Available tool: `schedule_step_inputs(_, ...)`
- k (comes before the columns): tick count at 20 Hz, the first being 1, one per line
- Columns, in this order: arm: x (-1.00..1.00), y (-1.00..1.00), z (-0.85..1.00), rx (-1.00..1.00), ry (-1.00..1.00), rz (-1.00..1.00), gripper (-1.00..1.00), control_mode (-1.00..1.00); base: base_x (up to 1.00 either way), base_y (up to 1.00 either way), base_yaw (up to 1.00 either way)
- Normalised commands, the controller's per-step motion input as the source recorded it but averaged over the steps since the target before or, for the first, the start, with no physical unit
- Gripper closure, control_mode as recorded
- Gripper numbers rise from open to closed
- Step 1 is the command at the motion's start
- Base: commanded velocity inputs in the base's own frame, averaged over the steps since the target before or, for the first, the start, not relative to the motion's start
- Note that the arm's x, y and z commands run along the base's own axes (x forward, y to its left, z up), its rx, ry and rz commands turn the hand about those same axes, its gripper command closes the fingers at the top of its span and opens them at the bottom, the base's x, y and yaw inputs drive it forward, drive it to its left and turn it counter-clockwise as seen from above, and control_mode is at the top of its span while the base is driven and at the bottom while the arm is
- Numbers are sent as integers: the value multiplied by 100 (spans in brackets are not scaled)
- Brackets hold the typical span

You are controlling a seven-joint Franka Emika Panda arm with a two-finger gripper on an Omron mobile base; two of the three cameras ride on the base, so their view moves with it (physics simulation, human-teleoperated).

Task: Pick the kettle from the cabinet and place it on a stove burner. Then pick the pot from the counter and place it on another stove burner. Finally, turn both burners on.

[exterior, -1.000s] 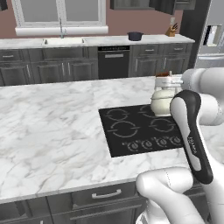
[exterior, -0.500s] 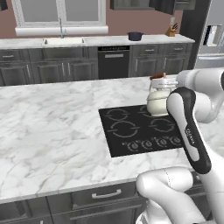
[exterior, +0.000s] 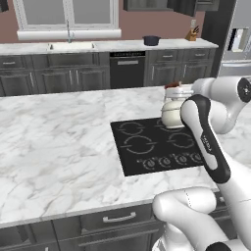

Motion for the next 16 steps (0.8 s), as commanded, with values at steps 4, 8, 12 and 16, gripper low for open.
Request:
schedule_step_inputs(4, 21, 0, -10, 0, -1, 0, 100, -100, 0, 0, 0)
schedule_step_inputs(8, 35, 0, -13, 0, 0, 0, 100, -100, 0, 0, 0)
schedule_step_inputs(12, 34, 0, -19, 0, -1, 0, 100, -100, 0, 0, 0)
schedule_step_inputs(16, 31, 0, -25, 0, 0, 1, 100, -100, 0, 0, 0)
